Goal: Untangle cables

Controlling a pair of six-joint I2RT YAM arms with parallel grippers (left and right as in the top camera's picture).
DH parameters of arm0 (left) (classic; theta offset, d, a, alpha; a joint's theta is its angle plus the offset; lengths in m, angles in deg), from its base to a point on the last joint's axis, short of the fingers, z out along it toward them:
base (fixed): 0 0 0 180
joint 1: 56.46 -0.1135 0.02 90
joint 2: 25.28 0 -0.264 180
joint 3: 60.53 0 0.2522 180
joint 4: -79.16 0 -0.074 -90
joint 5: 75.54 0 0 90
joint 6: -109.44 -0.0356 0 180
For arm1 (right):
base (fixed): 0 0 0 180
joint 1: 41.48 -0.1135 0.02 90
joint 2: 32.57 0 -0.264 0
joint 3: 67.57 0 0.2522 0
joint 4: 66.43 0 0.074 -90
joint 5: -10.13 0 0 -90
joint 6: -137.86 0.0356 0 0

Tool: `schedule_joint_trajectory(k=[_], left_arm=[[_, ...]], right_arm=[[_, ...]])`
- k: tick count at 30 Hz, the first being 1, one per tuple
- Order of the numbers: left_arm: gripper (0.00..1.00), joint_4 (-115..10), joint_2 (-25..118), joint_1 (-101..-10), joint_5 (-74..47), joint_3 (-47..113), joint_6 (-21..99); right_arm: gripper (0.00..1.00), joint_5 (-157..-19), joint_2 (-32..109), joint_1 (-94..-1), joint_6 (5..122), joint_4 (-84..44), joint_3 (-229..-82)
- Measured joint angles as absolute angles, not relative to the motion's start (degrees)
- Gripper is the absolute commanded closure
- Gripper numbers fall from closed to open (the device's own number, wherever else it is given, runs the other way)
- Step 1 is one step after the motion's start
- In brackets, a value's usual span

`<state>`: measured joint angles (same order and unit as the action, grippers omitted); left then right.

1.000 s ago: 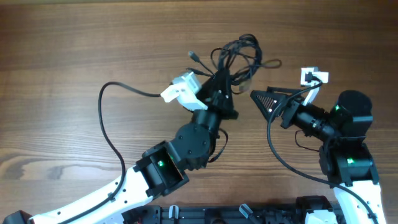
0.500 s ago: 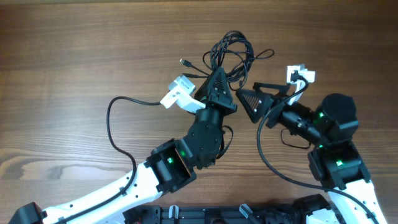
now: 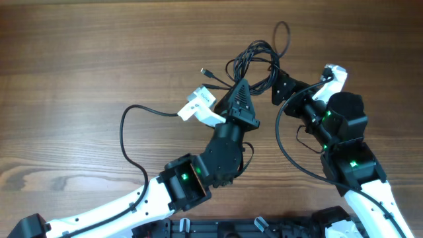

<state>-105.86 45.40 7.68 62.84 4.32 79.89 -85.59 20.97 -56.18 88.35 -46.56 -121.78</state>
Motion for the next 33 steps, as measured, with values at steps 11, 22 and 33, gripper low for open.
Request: schedule_joint_trajectory(k=[11,22,33], left_arm=[[0.96,-105.12,45.4,7.68,62.87,4.32,79.74],[0.96,-104.68,45.4,7.68,66.08,4.32,77.79],[0.96,-104.01,45.4,11.73,66.03,4.32,77.59]], right_arm=[[0.0,-84.98,20.97,-56.18,88.37,-50.56,-121.78],[0.0,-88.04,20.97,-56.18,88.06,-51.42,-121.78],[0.0,-72.63,24.14,-56.24,84.57,-53.14,-121.78]])
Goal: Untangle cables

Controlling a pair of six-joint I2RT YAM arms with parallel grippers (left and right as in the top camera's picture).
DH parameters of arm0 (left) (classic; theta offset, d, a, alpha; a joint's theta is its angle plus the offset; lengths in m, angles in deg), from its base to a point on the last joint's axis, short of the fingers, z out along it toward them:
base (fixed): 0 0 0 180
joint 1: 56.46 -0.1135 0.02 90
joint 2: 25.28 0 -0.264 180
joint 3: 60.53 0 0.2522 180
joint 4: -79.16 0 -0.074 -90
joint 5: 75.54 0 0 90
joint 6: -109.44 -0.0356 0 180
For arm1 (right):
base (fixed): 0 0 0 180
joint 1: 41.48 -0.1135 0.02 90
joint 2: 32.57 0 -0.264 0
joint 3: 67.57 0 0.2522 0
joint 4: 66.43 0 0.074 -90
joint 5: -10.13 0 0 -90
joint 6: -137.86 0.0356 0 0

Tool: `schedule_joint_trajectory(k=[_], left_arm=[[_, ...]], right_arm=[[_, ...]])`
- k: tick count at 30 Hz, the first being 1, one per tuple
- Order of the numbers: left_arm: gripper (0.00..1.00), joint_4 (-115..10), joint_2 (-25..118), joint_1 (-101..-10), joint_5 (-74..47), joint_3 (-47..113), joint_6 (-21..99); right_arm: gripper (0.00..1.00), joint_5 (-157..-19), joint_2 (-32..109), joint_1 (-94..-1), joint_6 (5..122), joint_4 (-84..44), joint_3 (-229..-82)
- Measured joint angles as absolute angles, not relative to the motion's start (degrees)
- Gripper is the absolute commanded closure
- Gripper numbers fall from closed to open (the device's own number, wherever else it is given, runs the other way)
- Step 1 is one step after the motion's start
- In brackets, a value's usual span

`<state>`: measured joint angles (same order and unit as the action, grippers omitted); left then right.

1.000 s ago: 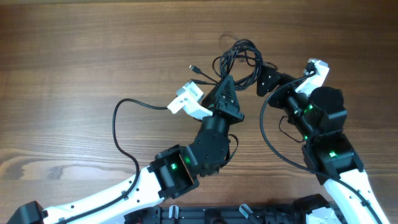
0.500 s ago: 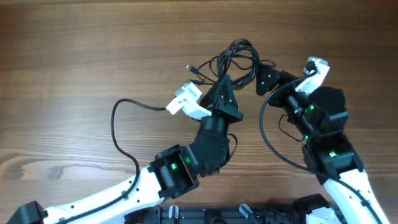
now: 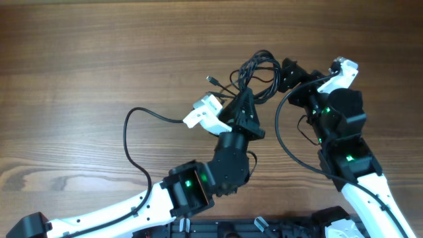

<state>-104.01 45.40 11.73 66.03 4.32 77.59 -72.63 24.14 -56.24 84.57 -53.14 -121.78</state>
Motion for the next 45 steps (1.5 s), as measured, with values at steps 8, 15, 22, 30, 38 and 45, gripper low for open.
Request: schedule_joint_trajectory(k=[8,15,22,30,38,45], left_arm=[[0.96,-102.91,44.46,12.21,67.17,4.3,72.92],[0.96,-97.56,36.72,12.45,71.52,4.3,66.45],[0.96,-88.73,31.76,12.78,76.0,4.23,65.57],[0.96,-82.43,31.01,12.99,81.82,4.19,65.53],[0.96,-79.7,23.65,10.63,95.26,4.21,65.51],[0.96,-74.41,22.86,10.17,97.29,4.25,65.27]], right_arm=[[0.0,-63.29,25.71,-56.35,79.19,-44.51,-121.78],[0.0,-62.44,25.71,-56.83,78.1,-39.09,-121.78],[0.0,-62.99,25.71,-57.53,76.92,-37.3,-121.89],[0.0,-63.78,25.71,-57.95,73.83,-35.88,-121.95],[0.0,-57.92,26.04,-56.59,70.4,-31.66,-121.98],[0.0,-63.1,26.04,-56.53,64.0,-31.37,-121.98]])
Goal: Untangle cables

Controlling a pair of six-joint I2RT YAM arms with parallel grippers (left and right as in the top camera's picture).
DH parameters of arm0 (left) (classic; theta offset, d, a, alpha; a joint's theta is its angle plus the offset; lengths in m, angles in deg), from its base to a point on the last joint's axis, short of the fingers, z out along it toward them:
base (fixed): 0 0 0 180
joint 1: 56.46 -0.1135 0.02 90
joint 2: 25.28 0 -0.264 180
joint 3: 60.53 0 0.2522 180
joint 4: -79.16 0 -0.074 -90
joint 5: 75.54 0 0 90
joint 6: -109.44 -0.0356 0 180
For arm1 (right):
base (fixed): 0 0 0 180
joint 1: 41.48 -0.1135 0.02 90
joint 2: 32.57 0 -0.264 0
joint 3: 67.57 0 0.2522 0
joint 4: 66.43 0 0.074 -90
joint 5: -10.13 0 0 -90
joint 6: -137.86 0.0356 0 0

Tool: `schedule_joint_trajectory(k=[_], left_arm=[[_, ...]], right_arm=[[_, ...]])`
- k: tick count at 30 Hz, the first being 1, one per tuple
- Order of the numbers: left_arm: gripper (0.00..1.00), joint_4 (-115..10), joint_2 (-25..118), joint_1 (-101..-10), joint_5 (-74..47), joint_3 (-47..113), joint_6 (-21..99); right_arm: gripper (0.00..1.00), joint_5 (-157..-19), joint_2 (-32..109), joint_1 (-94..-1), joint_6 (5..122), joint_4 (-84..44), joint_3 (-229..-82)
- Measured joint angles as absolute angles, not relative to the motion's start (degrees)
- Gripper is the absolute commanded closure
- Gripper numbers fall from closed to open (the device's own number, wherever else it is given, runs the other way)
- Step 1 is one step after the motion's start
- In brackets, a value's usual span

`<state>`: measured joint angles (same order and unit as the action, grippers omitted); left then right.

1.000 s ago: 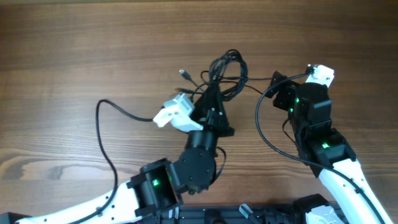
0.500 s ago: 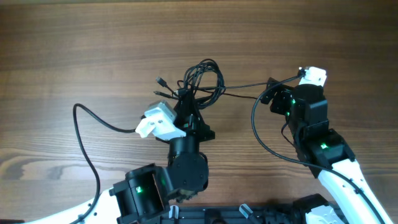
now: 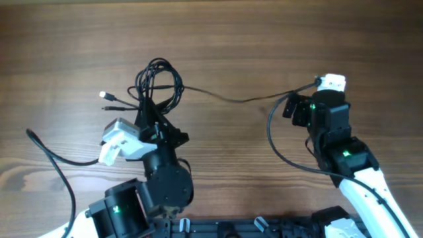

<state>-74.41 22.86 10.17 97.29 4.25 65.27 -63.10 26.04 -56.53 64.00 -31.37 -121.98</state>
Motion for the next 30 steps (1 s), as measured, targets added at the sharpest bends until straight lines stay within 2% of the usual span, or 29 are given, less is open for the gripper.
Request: schedule_joint_trajectory(k=[3,10,15,23,30], left_arm=[[0.96,-71.68,22.86,10.17,97.38,4.27,65.11],[0.96,-64.09,22.82,10.17,97.31,4.32,65.11],[0.96,-61.95,22.82,9.17,92.09,4.32,64.83],[0.96,-61.73,22.82,2.81,67.26,4.32,52.07],[0.96,-62.26,22.82,0.47,39.65,4.32,37.03]], right_arm=[[0.0,-70.29,26.04,-56.53,58.8,-31.2,-121.98],[0.0,-100.95,26.04,-56.42,44.41,-30.43,-121.98],[0.0,-108.82,24.86,-56.44,42.95,-30.37,-121.98],[0.0,-110.94,13.82,-56.42,42.6,-28.03,-122.72],[0.0,-110.99,12.09,-56.42,41.73,-15.48,-134.3]])
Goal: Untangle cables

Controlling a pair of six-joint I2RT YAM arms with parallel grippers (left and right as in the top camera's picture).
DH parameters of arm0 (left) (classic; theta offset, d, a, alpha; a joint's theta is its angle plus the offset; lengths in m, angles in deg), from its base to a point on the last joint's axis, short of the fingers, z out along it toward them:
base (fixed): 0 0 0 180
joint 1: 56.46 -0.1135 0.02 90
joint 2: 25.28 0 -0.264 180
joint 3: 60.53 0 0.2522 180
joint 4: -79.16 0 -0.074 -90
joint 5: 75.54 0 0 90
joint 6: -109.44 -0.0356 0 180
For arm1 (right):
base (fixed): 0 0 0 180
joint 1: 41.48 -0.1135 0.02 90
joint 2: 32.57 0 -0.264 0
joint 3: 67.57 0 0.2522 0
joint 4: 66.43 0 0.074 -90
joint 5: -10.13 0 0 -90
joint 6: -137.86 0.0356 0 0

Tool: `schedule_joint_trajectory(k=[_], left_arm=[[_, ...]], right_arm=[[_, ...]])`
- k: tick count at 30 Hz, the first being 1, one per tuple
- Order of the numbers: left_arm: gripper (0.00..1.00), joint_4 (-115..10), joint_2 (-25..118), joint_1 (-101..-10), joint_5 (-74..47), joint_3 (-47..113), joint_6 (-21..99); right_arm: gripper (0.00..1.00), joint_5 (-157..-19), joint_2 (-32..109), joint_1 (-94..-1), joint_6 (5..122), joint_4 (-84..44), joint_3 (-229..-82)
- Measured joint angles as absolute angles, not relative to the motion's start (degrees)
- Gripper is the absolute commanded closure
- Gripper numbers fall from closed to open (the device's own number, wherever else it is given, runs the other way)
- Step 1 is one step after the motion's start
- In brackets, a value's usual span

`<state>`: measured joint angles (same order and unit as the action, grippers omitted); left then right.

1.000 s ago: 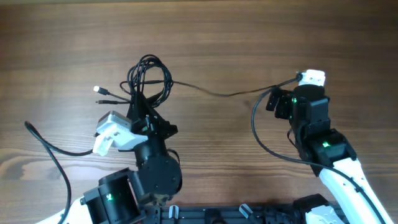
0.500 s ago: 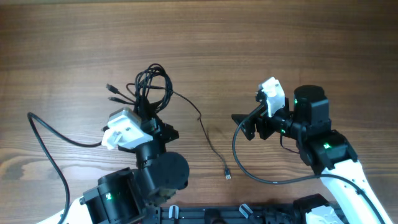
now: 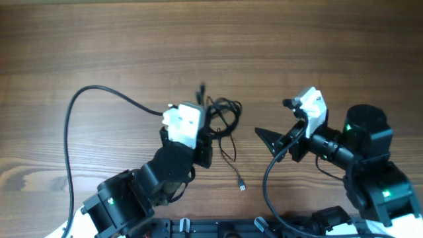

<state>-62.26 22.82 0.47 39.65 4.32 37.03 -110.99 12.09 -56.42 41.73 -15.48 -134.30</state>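
Note:
A knot of thin black cables (image 3: 223, 114) lies at mid-table. My left gripper (image 3: 209, 132) sits against its left side, mostly hidden under the white wrist camera (image 3: 183, 123), and seems shut on the knot. One thin strand (image 3: 231, 166) trails from the knot towards me and ends in a small plug (image 3: 242, 188) lying free on the wood. My right gripper (image 3: 263, 135) points left at the knot from a short distance, holding nothing, and looks open.
The wooden table (image 3: 99, 46) fills the view. The left arm's own thick black lead (image 3: 69, 139) arcs out to the left. The right arm's lead (image 3: 266, 182) loops down in front of its base.
The left gripper and the knot have moved from the left part of the table back to the middle. The stretched strand has left the right gripper and lies loose. The right gripper now points left.
At first both grippers were close together at the knot, right of centre. Then the left gripper held the knot far left with one strand pulled taut to the right gripper. Now the knot is back in the middle and that strand lies free, plug on the table.

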Motion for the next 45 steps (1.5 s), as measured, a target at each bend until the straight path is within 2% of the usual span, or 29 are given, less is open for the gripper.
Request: schedule_joint_trajectory(k=[8,19,20,22,23,24,26,28,33,34,35,36,37,39,45], left_arm=[[0.96,-63.5,22.88,0.47,23.76,4.3,28.39],[0.96,-71.59,24.43,0.43,18.69,4.27,21.75],[0.96,-72.79,24.43,0.4,16.48,4.27,20.48],[0.96,-73.78,24.43,0.43,13.58,4.27,19.08],[0.96,-73.89,24.43,0.43,12.51,4.3,18.58],[0.96,-73.89,24.46,0.43,11.46,4.3,18.19],[0.96,-73.93,24.76,0.43,10.43,4.27,17.95],[0.96,-74.17,25.16,0.4,10.32,4.3,17.95],[0.96,-74.26,25.83,0.38,12.03,4.3,17.75],[0.83,-74.28,25.83,0.38,12.35,4.3,17.75],[0.45,-74.26,25.83,0.38,12.86,4.27,17.75],[0.19,-74.26,25.83,0.38,13.34,4.3,17.66],[0.08,-74.28,25.83,0.38,13.99,4.3,17.18],[0.0,-74.21,25.83,0.36,15.33,4.3,17.16],[0.0,-73.91,25.83,0.38,20.46,4.3,21.22]], right_arm=[[0.0,-113.15,12.07,-56.42,36.11,-3.13,-143.44],[0.02,-116.74,12.09,-56.42,26.91,1.76,-143.51],[0.05,-116.78,12.09,-56.42,26.43,1.78,-143.51],[0.22,-116.87,12.09,-56.42,25.4,1.78,-143.51],[0.39,-116.95,12.09,-56.42,24.72,1.81,-143.53],[0.67,-116.98,12.09,-56.42,24.11,1.81,-143.53],[0.88,-116.98,12.09,-56.42,23.34,1.78,-143.53],[0.96,-117.19,12.09,-56.44,23.23,1.83,-143.53],[0.96,-117.35,12.09,-56.42,23.08,1.98,-143.53],[0.96,-117.33,12.09,-56.42,23.08,1.96,-143.53],[0.96,-117.35,12.09,-56.44,23.08,1.94,-143.53],[0.96,-117.33,12.09,-56.44,23.1,1.94,-143.53],[0.96,-116.69,12.09,-56.44,23.63,1.87,-143.53],[0.96,-113.26,12.14,-56.42,26.56,0.87,-143.53],[0.96,-104.63,12.14,-56.42,34.64,-1.43,-143.53]])
